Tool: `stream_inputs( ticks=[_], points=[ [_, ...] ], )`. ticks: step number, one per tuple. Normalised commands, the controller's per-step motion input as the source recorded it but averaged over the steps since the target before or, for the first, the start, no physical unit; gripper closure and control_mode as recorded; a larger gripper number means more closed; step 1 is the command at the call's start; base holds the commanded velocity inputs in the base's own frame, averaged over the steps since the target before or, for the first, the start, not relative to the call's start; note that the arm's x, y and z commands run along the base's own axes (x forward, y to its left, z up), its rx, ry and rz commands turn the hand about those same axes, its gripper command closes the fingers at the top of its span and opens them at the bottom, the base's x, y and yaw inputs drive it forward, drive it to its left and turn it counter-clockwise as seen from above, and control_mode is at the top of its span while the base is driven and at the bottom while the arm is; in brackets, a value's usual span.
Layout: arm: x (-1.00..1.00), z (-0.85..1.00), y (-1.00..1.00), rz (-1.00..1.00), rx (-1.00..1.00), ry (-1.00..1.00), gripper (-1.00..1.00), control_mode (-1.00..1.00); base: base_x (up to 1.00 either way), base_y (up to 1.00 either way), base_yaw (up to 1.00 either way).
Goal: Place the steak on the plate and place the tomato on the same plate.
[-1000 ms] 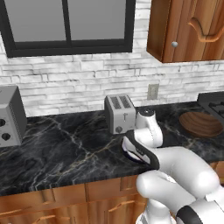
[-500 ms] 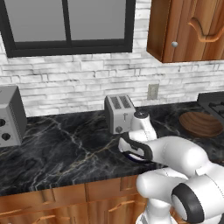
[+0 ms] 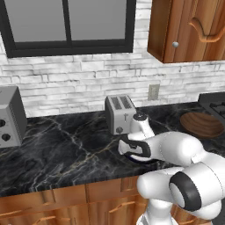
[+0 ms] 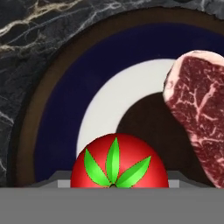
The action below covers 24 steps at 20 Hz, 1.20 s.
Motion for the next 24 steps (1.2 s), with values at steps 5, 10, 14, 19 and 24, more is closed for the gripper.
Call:
stream_inputs(
  ticks=[5, 10, 14, 19, 24],
  points=[
    [0.0, -0.19, -0.04, 0.0, 0.0, 0.0, 1.0, -1.0, 0.0, 0.0, 0.0],
    [0.0, -0.14, -0.03, 0.0, 0.0, 0.0, 1.0, -1.0, 0.0, 0.0, 0.0],
    [0.0, -0.07, -0.04, 0.0, 0.0, 0.0, -1.0, -1.0, 0.0, 0.0, 0.0],
    [-0.17, 0.09, -0.1, 0.0, 0.0, 0.0, -1.0, -1.0, 0.0, 0.0, 0.0],
    [-0.14, 0.22, -0.04, 0.0, 0.0, 0.01, -1.0, -1.0, 0.0, 0.0, 0.0]
  ],
)
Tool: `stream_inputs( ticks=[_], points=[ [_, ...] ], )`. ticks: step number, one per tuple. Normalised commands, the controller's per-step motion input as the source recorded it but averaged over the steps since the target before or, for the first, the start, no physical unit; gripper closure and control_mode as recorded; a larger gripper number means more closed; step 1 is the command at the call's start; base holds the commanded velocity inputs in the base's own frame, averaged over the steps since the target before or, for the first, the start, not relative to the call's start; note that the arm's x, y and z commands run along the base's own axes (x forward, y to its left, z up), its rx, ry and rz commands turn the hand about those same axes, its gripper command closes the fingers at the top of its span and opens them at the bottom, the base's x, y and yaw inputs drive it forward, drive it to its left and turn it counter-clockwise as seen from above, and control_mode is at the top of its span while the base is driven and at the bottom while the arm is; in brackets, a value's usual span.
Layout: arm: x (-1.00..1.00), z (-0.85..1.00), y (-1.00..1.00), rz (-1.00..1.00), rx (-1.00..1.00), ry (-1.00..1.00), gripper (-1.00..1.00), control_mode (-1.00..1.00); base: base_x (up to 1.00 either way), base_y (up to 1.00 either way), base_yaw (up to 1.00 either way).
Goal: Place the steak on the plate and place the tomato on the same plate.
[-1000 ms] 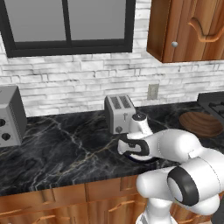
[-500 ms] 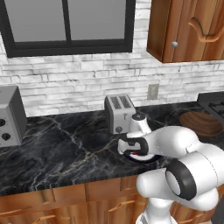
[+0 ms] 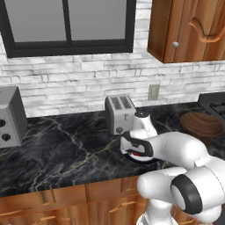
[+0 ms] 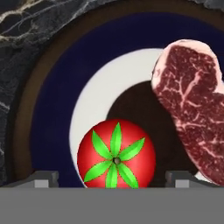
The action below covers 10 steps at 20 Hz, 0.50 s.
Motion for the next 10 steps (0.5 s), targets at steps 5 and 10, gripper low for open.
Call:
stream_inputs(
  ticks=[5, 10],
  points=[
    [-0.17, 0.39, -0.05, 0.0, 0.0, 0.0, -1.0, -1.0, 0.0, 0.0, 0.0],
    [-0.42, 0.48, -0.11, 0.0, 0.0, -0.04, -1.0, -1.0, 0.0, 0.0, 0.0]
  ],
)
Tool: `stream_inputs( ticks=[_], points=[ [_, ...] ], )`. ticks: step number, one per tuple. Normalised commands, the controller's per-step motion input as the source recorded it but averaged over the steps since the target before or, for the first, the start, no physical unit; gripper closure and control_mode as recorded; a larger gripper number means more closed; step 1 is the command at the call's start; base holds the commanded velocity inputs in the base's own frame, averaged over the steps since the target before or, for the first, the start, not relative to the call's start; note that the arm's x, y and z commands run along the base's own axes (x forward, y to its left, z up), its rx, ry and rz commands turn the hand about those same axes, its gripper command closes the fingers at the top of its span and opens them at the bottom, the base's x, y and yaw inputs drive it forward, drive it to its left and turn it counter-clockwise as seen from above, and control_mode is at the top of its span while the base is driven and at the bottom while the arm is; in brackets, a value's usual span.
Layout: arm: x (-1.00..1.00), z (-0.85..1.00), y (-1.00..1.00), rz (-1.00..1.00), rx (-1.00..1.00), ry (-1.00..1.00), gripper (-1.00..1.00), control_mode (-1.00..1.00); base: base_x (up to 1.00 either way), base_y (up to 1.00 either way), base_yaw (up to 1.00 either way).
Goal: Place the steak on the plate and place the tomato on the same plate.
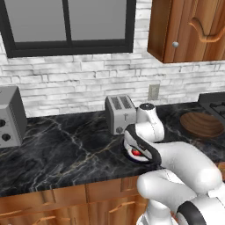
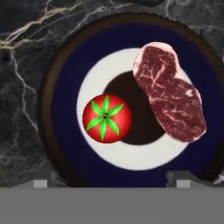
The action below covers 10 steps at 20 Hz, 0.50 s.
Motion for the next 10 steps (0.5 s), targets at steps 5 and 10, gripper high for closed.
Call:
stream_inputs(
  ticks=[5, 10],
  points=[
    [-0.52, 0.46, -0.16, 0.0, 0.0, -0.07, -1.0, -1.0, 0.0, 0.0, 0.0],
    [-0.56, 0.43, -0.24, 0.0, 0.0, -0.05, -1.0, -1.0, 0.0, 0.0, 0.0]
  ],
)
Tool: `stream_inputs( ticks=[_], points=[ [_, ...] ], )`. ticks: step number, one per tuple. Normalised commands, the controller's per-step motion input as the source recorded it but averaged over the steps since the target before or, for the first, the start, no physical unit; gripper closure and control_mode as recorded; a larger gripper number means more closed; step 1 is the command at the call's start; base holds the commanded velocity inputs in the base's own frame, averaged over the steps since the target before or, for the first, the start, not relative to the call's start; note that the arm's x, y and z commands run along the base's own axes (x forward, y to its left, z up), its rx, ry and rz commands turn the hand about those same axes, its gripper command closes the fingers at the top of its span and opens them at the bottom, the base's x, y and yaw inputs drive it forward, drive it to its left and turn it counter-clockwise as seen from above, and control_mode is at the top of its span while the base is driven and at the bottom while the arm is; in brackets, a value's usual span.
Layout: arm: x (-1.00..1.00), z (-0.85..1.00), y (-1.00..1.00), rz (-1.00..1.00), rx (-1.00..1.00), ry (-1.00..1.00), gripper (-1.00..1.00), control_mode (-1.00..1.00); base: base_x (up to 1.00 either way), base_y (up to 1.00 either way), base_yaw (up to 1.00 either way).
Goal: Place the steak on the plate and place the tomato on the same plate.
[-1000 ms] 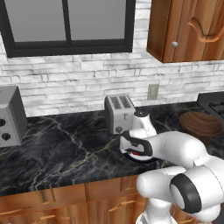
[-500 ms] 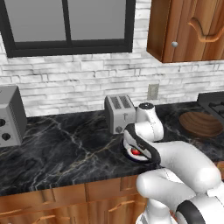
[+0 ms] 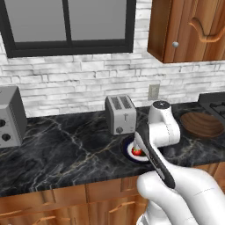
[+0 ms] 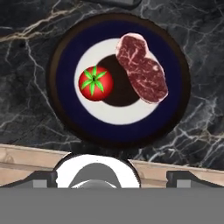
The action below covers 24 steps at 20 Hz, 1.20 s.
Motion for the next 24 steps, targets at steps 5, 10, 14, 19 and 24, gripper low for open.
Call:
stream_inputs(
  ticks=[5, 10, 14, 19, 24],
  points=[
    [-0.58, 0.28, -0.29, -0.02, 0.01, -0.03, -1.0, -1.0, 0.0, 0.0, 0.0],
    [-0.56, 0.3, -0.32, -0.03, 0.02, -0.06, -1.0, -1.0, 0.0, 0.0, 0.0],
    [-0.51, 0.28, -0.31, -0.03, 0.02, -0.05, -1.0, -1.0, 0.0, 0.0, 0.0],
    [-0.42, 0.15, -0.25, -0.05, 0.01, -0.07, -1.0, -1.0, 0.0, 0.0, 0.0],
    [-0.25, 0.01, -0.17, -0.11, 0.0, -0.05, -1.0, -1.0, 0.0, 0.0, 0.0]
  ],
)
